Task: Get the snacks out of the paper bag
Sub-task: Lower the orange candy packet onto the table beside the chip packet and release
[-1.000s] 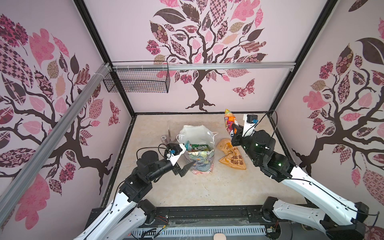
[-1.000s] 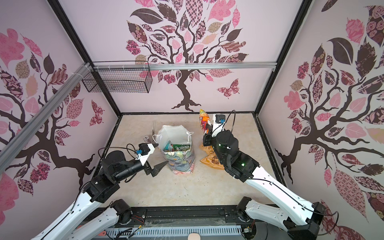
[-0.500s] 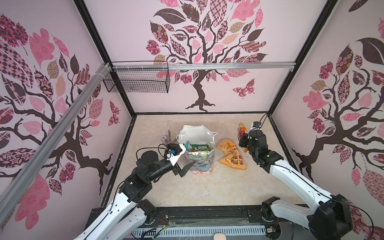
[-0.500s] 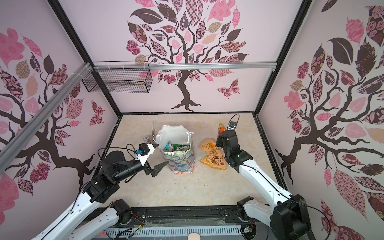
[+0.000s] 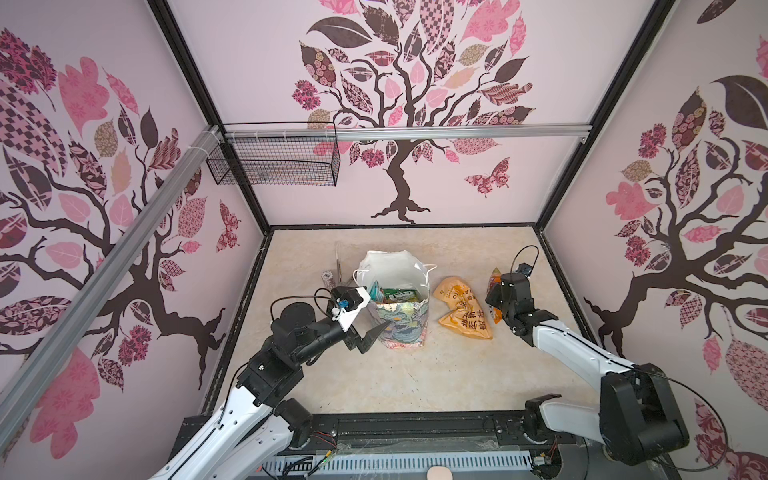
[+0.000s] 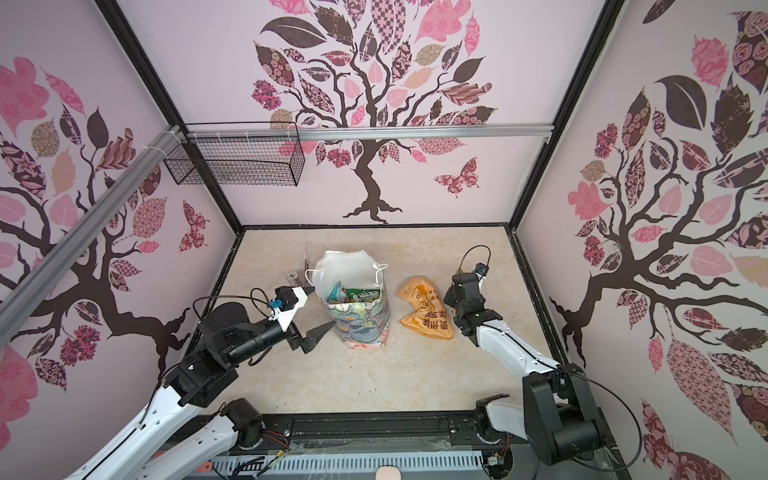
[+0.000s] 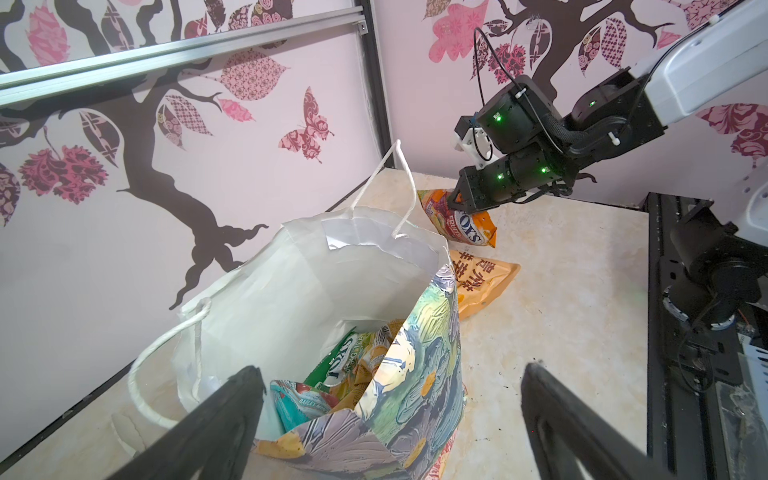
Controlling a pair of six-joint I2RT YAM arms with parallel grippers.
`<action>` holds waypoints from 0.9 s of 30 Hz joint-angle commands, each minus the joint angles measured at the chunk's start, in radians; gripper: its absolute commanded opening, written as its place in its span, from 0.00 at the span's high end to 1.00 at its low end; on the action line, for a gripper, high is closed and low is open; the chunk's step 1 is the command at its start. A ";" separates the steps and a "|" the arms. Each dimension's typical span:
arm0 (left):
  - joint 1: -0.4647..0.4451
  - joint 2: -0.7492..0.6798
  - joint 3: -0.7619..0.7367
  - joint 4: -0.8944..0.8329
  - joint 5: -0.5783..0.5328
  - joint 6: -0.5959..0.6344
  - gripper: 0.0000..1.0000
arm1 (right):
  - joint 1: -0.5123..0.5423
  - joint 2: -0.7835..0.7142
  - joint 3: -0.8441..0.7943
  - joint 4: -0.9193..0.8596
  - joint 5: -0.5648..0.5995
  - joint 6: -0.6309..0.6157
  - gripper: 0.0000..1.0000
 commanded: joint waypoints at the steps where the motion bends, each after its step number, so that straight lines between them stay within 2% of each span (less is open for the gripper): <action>1: 0.004 -0.007 -0.002 0.005 -0.012 -0.001 0.02 | -0.002 0.037 -0.010 0.053 0.024 0.012 1.00; 3: 0.004 -0.005 -0.001 0.005 -0.011 -0.001 0.02 | -0.002 0.051 -0.024 0.067 0.008 0.018 0.98; 7: 0.004 0.001 0.000 0.005 -0.009 -0.004 0.02 | -0.003 0.089 -0.034 0.082 -0.040 0.039 0.84; 14: 0.003 -0.004 -0.001 0.003 -0.018 -0.001 0.02 | -0.002 0.125 -0.024 0.088 -0.101 0.050 0.69; 16: 0.003 -0.005 -0.003 0.003 -0.021 0.000 0.02 | -0.003 0.125 -0.018 0.080 -0.113 0.050 0.61; 18: 0.004 -0.004 -0.002 0.004 -0.023 0.000 0.02 | -0.003 0.118 -0.006 0.071 -0.125 0.054 0.45; 20: 0.003 -0.003 -0.002 0.005 -0.023 0.000 0.02 | -0.003 0.105 0.005 0.060 -0.135 0.060 0.34; 27: 0.004 -0.008 -0.003 0.005 -0.030 0.000 0.02 | -0.003 0.010 0.063 0.023 -0.195 0.083 0.12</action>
